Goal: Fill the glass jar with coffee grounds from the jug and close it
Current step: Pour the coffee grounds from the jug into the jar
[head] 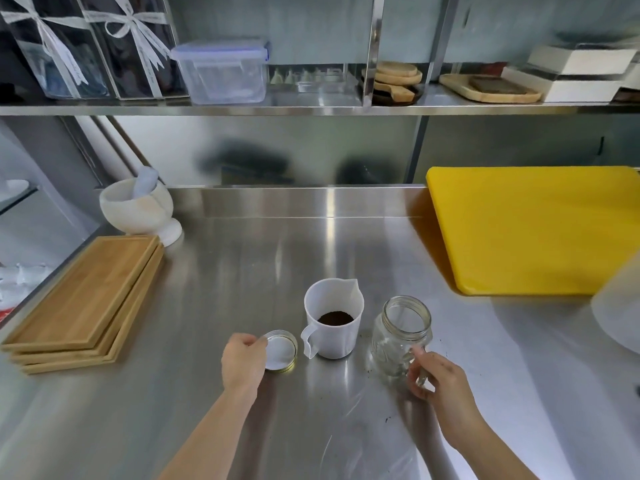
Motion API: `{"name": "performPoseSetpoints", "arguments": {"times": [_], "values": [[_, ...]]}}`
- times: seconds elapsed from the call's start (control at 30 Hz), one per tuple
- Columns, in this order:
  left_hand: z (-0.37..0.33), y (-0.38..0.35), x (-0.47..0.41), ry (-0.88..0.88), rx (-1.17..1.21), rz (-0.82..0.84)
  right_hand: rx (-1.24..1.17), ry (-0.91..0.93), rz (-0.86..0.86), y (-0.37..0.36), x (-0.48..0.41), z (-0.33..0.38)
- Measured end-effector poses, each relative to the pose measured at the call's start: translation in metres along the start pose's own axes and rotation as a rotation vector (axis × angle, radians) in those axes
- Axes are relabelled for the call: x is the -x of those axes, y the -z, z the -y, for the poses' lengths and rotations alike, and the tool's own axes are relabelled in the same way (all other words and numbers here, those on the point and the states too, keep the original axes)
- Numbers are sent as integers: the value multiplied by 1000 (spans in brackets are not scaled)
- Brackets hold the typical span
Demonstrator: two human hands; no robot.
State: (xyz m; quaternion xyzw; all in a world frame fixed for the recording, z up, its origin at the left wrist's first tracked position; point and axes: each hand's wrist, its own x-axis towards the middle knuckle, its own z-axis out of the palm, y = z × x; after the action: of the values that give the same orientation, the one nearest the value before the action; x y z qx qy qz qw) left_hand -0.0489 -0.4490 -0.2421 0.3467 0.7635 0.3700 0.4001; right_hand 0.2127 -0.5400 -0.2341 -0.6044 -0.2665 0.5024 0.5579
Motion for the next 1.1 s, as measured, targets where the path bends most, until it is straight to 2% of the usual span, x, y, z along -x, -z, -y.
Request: {"name": "performPoseSetpoints", "arguments": {"times": [0.13,0.23,0.47,0.6,0.83,1.1], "values": [[-24,-4,7,-144,20,-23,52,-19,10,2,-2,1],[-45,-6,14,-243,21,56,70,-34,12,1,-2,1],[-74,-20,21,-384,-506,238,67,-52,32,1,-1,3],[-81,-27,19,-388,-610,301,76,-48,34,1,0,3],[-100,-29,18,-364,-531,311,81,-38,59,2,1,5],[-152,-46,26,-337,-200,341,102,-51,63,2,2,9]]}}
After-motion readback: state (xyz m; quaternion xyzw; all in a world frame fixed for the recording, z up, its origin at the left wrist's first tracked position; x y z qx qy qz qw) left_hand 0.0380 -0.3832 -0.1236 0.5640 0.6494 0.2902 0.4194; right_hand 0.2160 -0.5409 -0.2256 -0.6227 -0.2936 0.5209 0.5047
